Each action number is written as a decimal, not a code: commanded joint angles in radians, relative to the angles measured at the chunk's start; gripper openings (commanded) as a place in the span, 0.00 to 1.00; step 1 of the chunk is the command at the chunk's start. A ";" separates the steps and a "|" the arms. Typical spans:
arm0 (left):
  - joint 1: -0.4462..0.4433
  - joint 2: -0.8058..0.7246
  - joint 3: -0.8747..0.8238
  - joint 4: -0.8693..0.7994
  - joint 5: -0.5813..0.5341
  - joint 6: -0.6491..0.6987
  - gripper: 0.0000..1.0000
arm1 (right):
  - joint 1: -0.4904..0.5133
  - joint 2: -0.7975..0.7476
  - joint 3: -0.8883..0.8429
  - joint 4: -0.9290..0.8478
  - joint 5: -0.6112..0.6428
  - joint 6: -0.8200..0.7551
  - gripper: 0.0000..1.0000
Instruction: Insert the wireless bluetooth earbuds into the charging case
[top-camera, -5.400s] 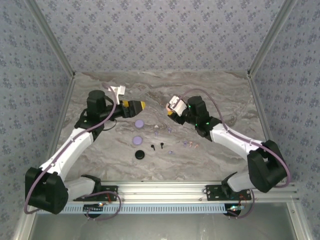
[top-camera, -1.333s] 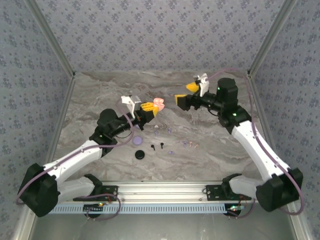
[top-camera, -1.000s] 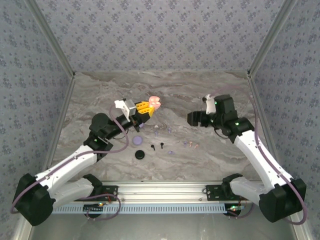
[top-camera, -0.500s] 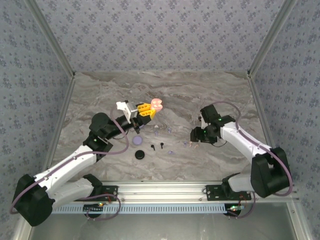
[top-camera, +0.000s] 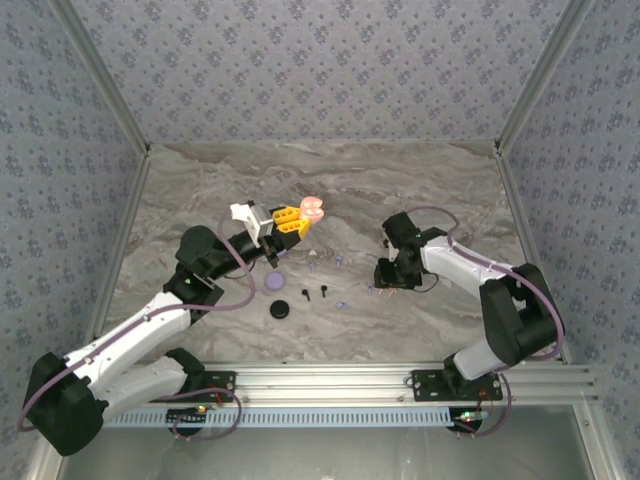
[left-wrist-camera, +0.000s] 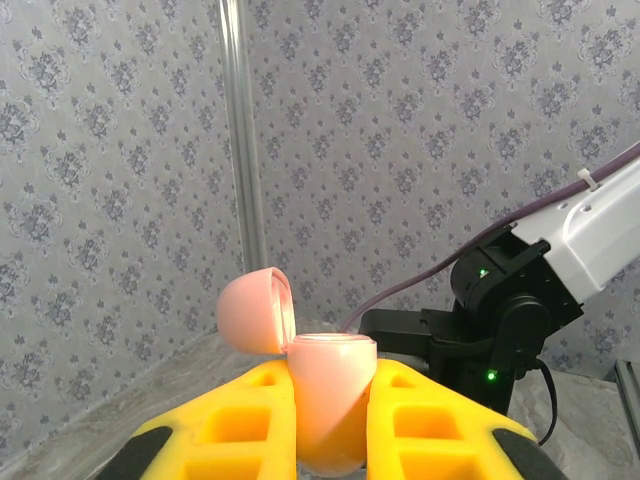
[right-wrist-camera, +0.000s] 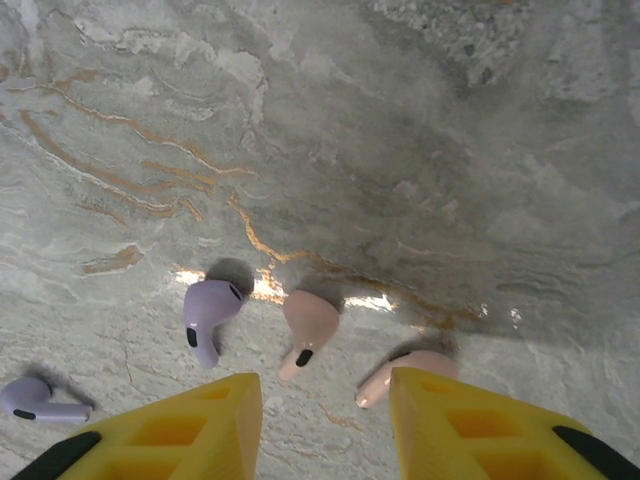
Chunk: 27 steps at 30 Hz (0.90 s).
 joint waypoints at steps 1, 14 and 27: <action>-0.009 -0.017 0.044 0.004 0.009 0.021 0.00 | 0.012 0.030 0.033 0.011 0.012 0.019 0.38; -0.009 -0.023 0.045 -0.018 0.005 0.029 0.00 | 0.020 0.106 0.049 0.027 0.028 0.014 0.33; -0.009 -0.023 0.043 -0.027 -0.002 0.032 0.00 | 0.030 0.159 0.039 0.029 0.016 0.006 0.25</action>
